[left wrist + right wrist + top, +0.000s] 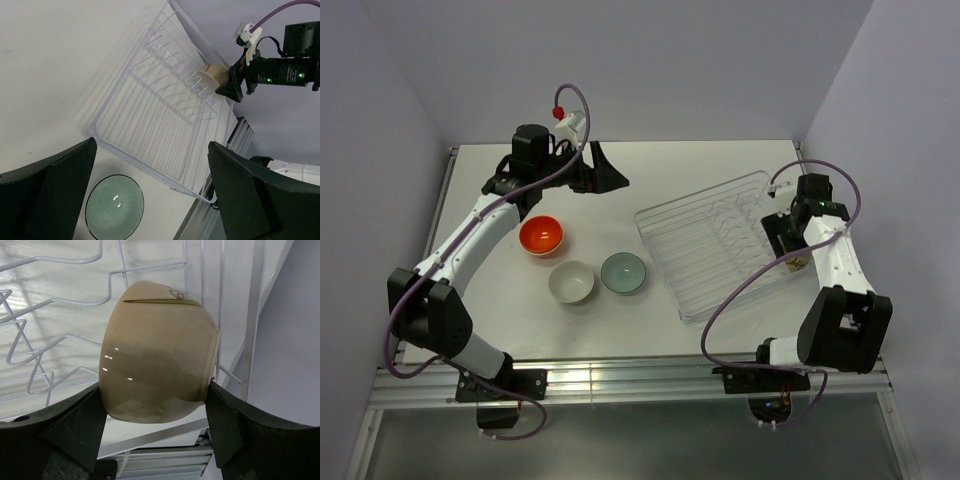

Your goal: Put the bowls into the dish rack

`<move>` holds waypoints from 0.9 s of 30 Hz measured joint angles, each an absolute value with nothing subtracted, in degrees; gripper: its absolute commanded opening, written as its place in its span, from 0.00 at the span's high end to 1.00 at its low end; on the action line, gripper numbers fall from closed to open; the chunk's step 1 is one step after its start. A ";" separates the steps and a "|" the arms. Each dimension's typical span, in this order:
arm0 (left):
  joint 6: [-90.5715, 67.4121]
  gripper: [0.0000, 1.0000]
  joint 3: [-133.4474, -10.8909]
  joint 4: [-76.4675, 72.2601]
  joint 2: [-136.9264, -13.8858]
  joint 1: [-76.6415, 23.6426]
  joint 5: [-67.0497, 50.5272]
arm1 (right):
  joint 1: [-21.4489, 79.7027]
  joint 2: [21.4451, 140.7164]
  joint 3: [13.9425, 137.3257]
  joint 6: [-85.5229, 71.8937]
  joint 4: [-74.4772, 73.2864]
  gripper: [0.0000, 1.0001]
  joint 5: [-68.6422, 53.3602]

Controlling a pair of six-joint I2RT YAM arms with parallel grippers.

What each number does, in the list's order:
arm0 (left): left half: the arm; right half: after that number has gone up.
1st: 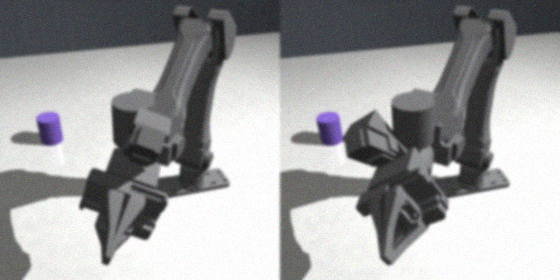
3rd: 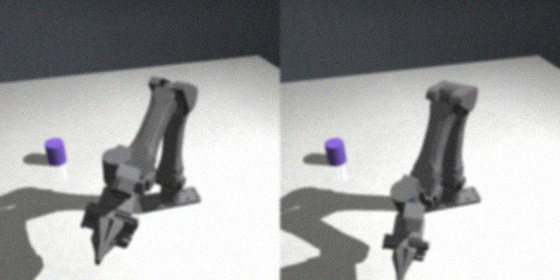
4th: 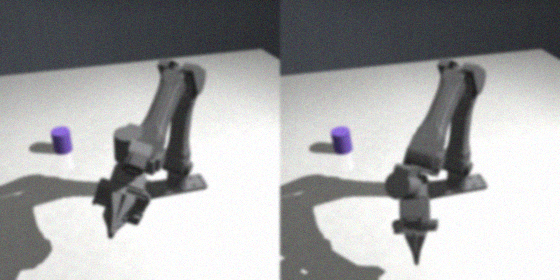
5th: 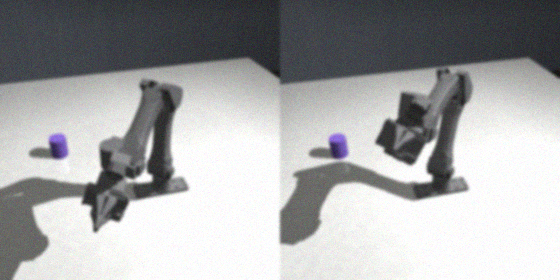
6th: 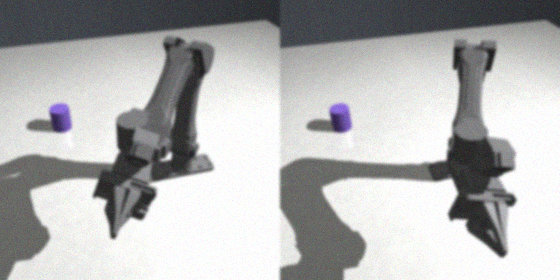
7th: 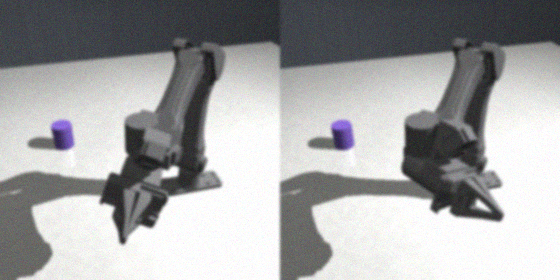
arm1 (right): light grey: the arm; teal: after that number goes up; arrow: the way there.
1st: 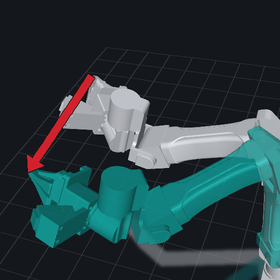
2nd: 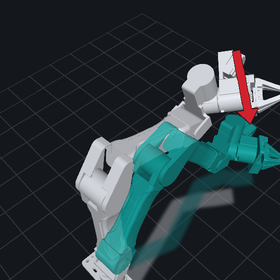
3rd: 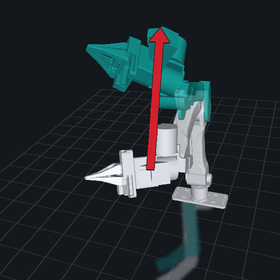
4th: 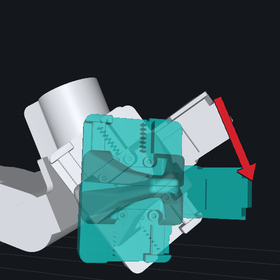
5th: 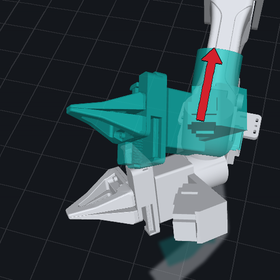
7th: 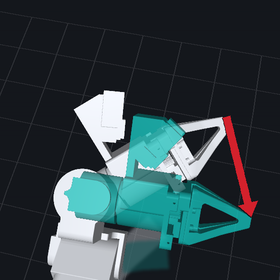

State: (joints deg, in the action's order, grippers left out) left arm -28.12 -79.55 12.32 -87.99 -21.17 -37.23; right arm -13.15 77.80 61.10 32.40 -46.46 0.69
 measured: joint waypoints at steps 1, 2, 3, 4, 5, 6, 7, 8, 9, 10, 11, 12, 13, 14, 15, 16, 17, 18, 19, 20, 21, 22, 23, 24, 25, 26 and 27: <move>-28.12 0.00 -79.46 12.32 -87.99 -21.17 -37.23 | -12.91 77.76 60.88 32.40 -46.17 1.00 1.15; -28.12 0.01 -79.37 12.32 -87.99 -21.17 -37.21 | -12.71 77.73 60.71 32.40 -45.89 0.98 1.63; -28.12 0.01 -79.31 12.32 -87.99 -21.17 -37.19 | -12.60 77.73 60.69 32.38 -45.82 0.94 1.91; -28.12 0.00 -79.29 12.32 -87.99 -21.17 -37.19 | -12.49 77.73 60.69 32.21 -45.71 0.90 2.11; -28.12 0.01 -79.26 12.32 -87.99 -21.17 -37.19 | -12.45 77.76 60.69 31.99 -45.69 0.86 2.20; -28.12 0.01 -79.26 12.32 -87.99 -21.17 -37.19 | -12.38 77.78 60.69 31.81 -45.71 0.84 2.20; -28.10 0.01 -79.26 12.32 -87.96 -21.17 -37.17 | -12.34 77.82 60.71 31.57 -45.74 0.80 2.22; -28.10 0.01 -79.26 12.32 -87.96 -21.17 -37.17 | -12.34 77.91 60.75 31.35 -45.80 0.76 2.22; -28.08 0.00 -79.24 12.32 -87.96 -21.17 -37.17 | -12.23 78.02 60.86 31.07 -45.87 0.73 2.26; -28.08 0.01 -79.22 12.32 -87.96 -21.17 -37.15 | -12.21 78.11 60.97 30.92 -45.91 0.70 2.28; -28.05 0.01 -79.20 12.32 -87.96 -21.17 -37.12 | -12.16 78.15 61.04 30.81 -45.93 0.63 2.33; -28.03 0.00 -79.15 12.32 -87.96 -21.17 -37.08 | -12.12 78.19 61.08 30.68 -45.95 0.59 2.39; -27.99 0.00 -79.09 12.32 -87.96 -21.17 -37.01 | -12.05 78.19 61.08 30.61 -45.98 0.55 2.42; -27.88 0.01 -79.02 12.34 -87.94 -21.15 -36.99 | -11.99 78.19 61.08 30.50 -46.06 0.49 2.46; -27.83 0.01 -78.98 12.34 -87.92 -21.15 -36.86 | -11.90 78.19 61.08 30.46 -46.13 0.46 2.52; -27.81 0.00 -78.96 12.34 -87.92 -21.15 -36.77 | -11.79 78.19 61.08 30.41 -46.15 0.45 2.57; -27.70 0.00 -78.96 12.34 -87.90 -21.12 -36.75 | -11.73 78.19 61.08 30.35 -46.19 0.41 2.61; -27.68 0.00 -78.96 12.34 -87.88 -21.12 -36.71 | -11.62 78.19 61.17 30.28 -46.33 0.39 2.59; -27.66 0.01 -78.96 12.34 -87.85 -21.12 -36.67 | -11.55 78.22 61.19 30.26 -46.37 0.38 2.57; -27.66 0.01 -78.94 12.34 -87.81 -21.12 -36.62 | -11.46 78.24 61.23 30.22 -46.48 0.35 2.57; -27.64 0.01 -78.89 12.34 -87.77 -21.10 -36.62 | -11.35 78.28 61.39 30.13 -46.72 0.33 2.57; -27.64 0.00 -78.78 12.34 -87.68 -21.08 -36.60 | -11.25 78.37 61.49 30.06 -46.89 0.30 2.50; -27.64 0.00 -78.67 12.34 -87.57 -21.08 -36.60 | -11.11 78.43 61.56 30.06 -47.00 0.22 2.52; -27.62 0.01 -78.59 12.34 -87.48 -21.06 -36.60 | -11.00 78.50 61.63 30.06 -47.13 0.16 2.57; -27.62 0.01 -78.46 12.34 -87.44 -21.02 -36.60 | -10.94 78.56 61.71 29.95 -47.22 0.15 2.55; -27.62 0.00 -78.32 12.34 -87.35 -20.99 -36.60 | -10.87 78.61 61.71 29.91 -47.31 0.14 2.39; -27.59 0.01 -78.17 12.36 -87.26 -20.95 -36.58 | -10.76 78.70 61.71 29.87 -47.42 0.13 2.22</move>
State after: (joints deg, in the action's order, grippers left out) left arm -27.59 -78.17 12.36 -87.26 -20.95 -36.58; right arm -10.76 78.70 61.71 29.87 -47.42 2.22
